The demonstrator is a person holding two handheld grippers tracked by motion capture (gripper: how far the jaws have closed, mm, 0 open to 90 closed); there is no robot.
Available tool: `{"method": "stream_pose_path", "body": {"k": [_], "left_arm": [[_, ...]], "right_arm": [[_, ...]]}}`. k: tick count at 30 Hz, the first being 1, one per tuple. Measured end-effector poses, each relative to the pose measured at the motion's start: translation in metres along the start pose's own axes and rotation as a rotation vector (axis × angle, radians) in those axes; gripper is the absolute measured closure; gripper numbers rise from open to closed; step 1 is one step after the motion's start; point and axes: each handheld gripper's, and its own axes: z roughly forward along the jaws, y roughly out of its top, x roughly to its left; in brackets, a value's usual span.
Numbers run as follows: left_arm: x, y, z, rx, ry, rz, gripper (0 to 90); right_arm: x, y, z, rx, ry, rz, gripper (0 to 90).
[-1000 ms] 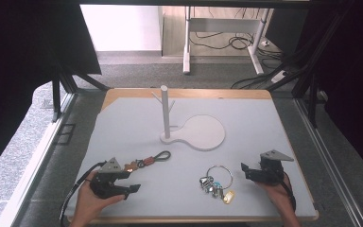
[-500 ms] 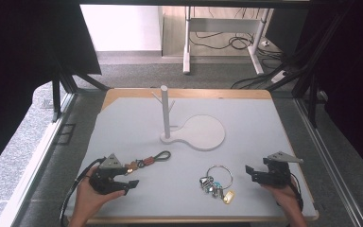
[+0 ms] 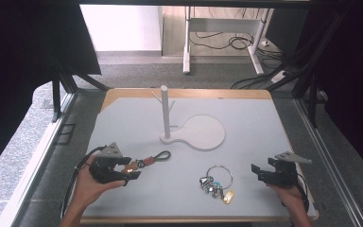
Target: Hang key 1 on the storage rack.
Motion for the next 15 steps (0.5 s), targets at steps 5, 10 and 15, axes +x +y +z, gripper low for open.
{"method": "stream_pose_path", "body": {"k": [5, 10, 15], "left_arm": [[0.003, 0.01, 0.005, 0.027, -0.023, 0.042, 36.5], [0.013, 0.016, 0.008, 0.048, -0.06, 0.048, 36.3], [0.021, 0.023, 0.005, 0.059, -0.073, 0.06, 36.7]], "right_arm": [[0.003, -0.001, 0.0, 0.004, 0.006, -0.018, 22.1], [0.008, -0.001, 0.003, 0.015, 0.003, -0.042, 22.5], [0.011, 0.0, 0.004, 0.016, 0.005, -0.05, 22.9]]}}
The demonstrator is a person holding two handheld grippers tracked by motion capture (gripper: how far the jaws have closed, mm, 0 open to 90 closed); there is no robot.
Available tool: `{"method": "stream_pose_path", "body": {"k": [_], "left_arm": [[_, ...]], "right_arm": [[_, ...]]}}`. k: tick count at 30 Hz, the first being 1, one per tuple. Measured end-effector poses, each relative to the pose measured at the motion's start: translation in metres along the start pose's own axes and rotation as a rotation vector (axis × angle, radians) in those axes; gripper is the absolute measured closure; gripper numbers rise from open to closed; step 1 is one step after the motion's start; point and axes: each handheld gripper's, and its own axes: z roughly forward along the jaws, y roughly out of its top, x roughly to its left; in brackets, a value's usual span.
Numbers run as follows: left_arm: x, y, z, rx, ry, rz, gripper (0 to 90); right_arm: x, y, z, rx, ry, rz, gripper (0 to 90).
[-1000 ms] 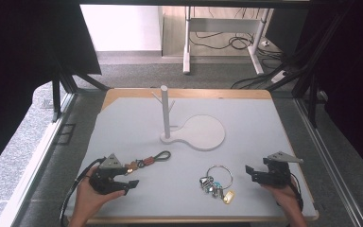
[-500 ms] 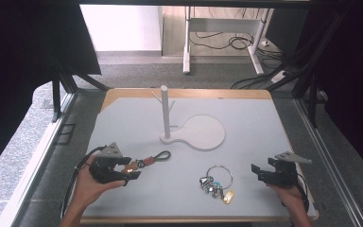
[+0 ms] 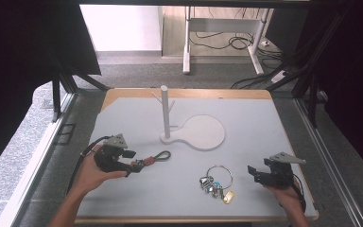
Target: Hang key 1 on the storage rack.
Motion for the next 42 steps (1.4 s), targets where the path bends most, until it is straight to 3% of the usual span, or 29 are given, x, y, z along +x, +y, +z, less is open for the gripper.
{"method": "stream_pose_path", "body": {"k": [9, 15, 17, 23, 30, 36, 42], "left_arm": [[0.002, 0.019, -0.004, 0.058, 0.001, 0.07, 39.5], [0.005, 0.036, 0.0, 0.138, 0.004, 0.115, 40.4], [0.008, 0.041, 0.003, 0.153, 0.026, 0.125, 41.9], [0.016, 0.05, 0.014, 0.196, 0.02, 0.122, 43.0], [0.022, 0.059, 0.041, 0.325, 0.001, 0.109, 44.3], [0.031, 0.06, 0.058, 0.378, -0.023, 0.089, 47.0], [0.034, 0.059, 0.069, 0.416, -0.049, 0.099, 49.2]], "right_arm": [[-0.001, -0.002, 0.0, 0.005, -0.001, -0.005, 23.8], [0.002, -0.003, 0.003, 0.024, -0.002, -0.021, 23.8], [0.002, -0.003, 0.004, 0.028, -0.001, -0.025, 23.8], [0.003, -0.003, 0.005, 0.034, 0.0, -0.029, 23.8], [0.004, -0.005, 0.008, 0.034, 0.01, -0.048, 23.8], [0.006, -0.005, 0.009, 0.042, 0.013, -0.062, 23.8], [0.007, -0.005, 0.01, 0.044, 0.017, -0.071, 23.8]]}}
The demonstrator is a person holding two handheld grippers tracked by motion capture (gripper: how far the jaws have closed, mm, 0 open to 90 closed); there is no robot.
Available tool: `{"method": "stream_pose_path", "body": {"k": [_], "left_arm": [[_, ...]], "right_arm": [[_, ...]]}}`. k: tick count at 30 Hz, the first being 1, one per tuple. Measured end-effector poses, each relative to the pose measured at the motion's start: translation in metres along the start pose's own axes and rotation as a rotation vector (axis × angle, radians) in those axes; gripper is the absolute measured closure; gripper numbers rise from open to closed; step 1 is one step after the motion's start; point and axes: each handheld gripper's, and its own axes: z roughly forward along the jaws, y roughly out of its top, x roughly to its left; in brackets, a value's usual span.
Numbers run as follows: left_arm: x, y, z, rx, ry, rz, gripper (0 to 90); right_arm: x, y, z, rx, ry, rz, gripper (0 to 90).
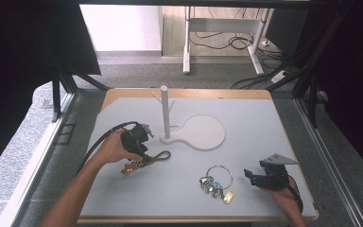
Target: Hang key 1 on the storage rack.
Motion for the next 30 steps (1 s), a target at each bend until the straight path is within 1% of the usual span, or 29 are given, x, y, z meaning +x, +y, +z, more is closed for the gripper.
{"method": "stream_pose_path", "body": {"k": [1, 5, 8, 9, 13, 14, 15, 17, 18, 20, 24, 27, 30], "left_arm": [[0.0, 0.001, 0.002, 0.004, 0.0, -0.003, 49.6], [0.001, 0.004, 0.011, 0.05, 0.002, 0.011, 50.2], [0.001, 0.006, 0.017, 0.063, -0.005, 0.0, 52.0], [0.002, 0.006, 0.019, 0.069, -0.005, 0.005, 52.7], [0.003, 0.008, 0.024, 0.088, -0.011, 0.001, 56.3], [0.004, 0.008, 0.026, 0.101, -0.018, 0.012, 57.5], [0.004, 0.008, 0.027, 0.107, -0.02, 0.011, 57.9], [0.004, 0.009, 0.03, 0.11, -0.015, 0.003, 58.2], [0.005, 0.009, 0.03, 0.117, -0.014, 0.011, 58.2], [0.006, 0.009, 0.032, 0.127, -0.003, 0.01, 58.3], [0.007, 0.01, 0.036, 0.131, 0.002, 0.007, 58.9], [0.007, 0.011, 0.038, 0.143, 0.008, 0.01, 60.3], [0.005, 0.013, 0.041, 0.147, 0.021, 0.011, 61.3]], "right_arm": [[0.0, 0.0, 0.0, 0.001, -0.001, -0.002, 23.8], [0.0, 0.0, 0.0, 0.002, -0.002, 0.0, 23.8], [0.0, -0.001, 0.001, 0.004, -0.003, -0.003, 23.9], [0.0, -0.001, 0.001, 0.006, -0.003, -0.004, 23.8], [0.0, -0.001, 0.001, 0.008, -0.002, -0.005, 23.8], [0.0, -0.001, 0.001, 0.007, -0.003, -0.004, 23.8], [0.001, -0.001, 0.001, 0.009, -0.004, -0.004, 23.9], [0.001, -0.001, 0.002, 0.011, -0.003, -0.007, 23.9], [0.002, -0.001, 0.002, 0.012, -0.002, -0.008, 23.9], [0.002, -0.001, 0.003, 0.015, -0.003, -0.012, 23.9], [0.003, -0.002, 0.004, 0.02, -0.002, -0.016, 23.9], [0.003, -0.002, 0.004, 0.021, -0.002, -0.016, 23.9], [0.003, -0.001, 0.002, 0.013, 0.022, -0.001, 24.0]]}}
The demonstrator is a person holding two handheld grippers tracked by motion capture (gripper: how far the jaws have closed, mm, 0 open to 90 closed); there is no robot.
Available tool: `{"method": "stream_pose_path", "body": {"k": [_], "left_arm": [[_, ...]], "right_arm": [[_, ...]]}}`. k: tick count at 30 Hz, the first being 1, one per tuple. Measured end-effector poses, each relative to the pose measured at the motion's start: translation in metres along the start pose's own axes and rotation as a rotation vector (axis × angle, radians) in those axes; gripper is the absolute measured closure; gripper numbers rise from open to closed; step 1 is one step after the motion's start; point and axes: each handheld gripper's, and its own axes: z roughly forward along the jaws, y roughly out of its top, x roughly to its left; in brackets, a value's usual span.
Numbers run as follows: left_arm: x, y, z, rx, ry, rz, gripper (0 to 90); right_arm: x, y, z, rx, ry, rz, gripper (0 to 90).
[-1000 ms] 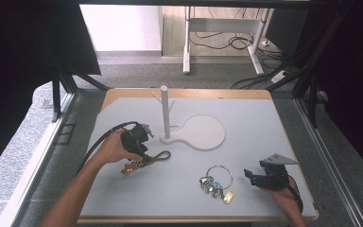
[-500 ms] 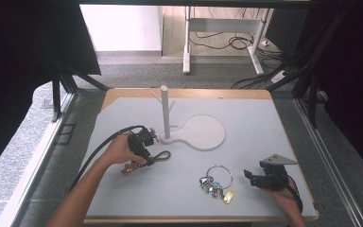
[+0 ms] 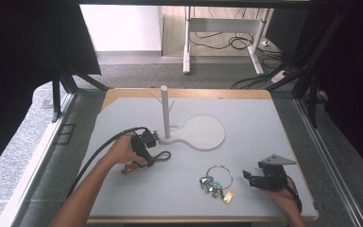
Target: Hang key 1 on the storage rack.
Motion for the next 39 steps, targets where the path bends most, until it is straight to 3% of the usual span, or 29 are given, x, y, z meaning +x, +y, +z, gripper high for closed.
{"method": "stream_pose_path", "body": {"k": [8, 16, 28, 39], "left_arm": [[-0.005, 0.001, 0.001, 0.005, 0.044, 0.003, 66.4], [-0.004, -0.003, -0.005, -0.013, 0.05, 0.003, 66.9], [-0.006, -0.024, -0.065, -0.184, 0.034, -0.02, 66.9], [-0.005, -0.035, -0.109, -0.291, 0.034, -0.027, 66.9]], "right_arm": [[0.002, 0.001, 0.0, 0.007, 0.0, 0.003, 24.0], [-0.001, 0.0, -0.002, 0.0, -0.007, 0.007, 24.4], [0.002, 0.002, -0.002, -0.004, -0.013, 0.001, 24.6], [0.002, 0.002, -0.003, -0.005, -0.012, 0.0, 24.6]]}}
